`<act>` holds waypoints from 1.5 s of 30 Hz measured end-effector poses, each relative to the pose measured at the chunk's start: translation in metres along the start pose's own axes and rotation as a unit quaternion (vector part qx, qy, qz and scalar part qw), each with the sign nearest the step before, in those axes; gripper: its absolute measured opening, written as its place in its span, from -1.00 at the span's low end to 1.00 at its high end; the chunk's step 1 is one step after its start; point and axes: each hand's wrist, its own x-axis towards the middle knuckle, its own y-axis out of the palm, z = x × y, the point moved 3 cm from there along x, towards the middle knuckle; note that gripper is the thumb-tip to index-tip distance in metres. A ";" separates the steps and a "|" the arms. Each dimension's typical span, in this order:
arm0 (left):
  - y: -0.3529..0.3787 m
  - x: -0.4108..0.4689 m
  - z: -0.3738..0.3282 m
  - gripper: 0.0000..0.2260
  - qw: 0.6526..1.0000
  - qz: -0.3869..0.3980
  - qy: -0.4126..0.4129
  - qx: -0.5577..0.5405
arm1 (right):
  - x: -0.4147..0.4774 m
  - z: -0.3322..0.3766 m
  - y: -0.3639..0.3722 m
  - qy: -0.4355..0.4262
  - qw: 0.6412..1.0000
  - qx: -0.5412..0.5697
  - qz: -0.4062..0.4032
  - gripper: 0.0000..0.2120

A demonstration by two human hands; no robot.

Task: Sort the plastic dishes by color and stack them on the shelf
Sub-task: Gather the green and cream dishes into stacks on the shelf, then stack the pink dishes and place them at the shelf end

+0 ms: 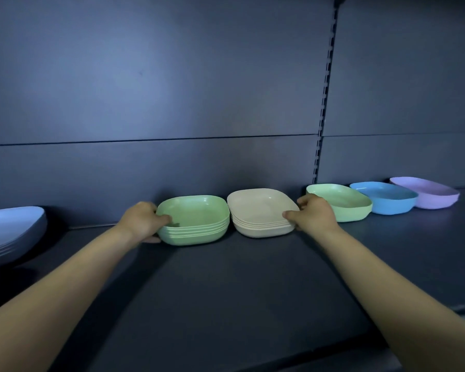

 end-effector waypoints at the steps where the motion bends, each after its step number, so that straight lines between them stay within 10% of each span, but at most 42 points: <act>1: 0.003 -0.001 -0.002 -0.83 1.000 -0.003 0.003 -0.002 | 0.002 -0.003 0.001 0.019 1.000 0.007 0.009 -0.73; 7: 0.010 -0.003 -0.004 -0.85 1.000 -0.028 0.012 -0.008 | 0.004 -0.024 0.008 0.166 0.949 0.255 0.080 -0.82; 16: 0.046 -0.006 -0.029 -0.87 0.999 -0.035 0.027 -0.018 | 0.018 -0.052 -0.009 0.199 0.940 0.276 -0.018 -0.74; 35: 0.061 -0.011 -0.040 -0.81 0.998 -0.055 -0.008 -0.013 | 0.035 -0.061 -0.026 0.071 0.993 0.092 0.033 -0.53; 45: 0.029 -0.051 -0.064 -0.72 0.948 -0.111 0.093 0.283 | 0.003 -0.010 -0.055 -0.138 0.964 -0.207 0.093 -0.68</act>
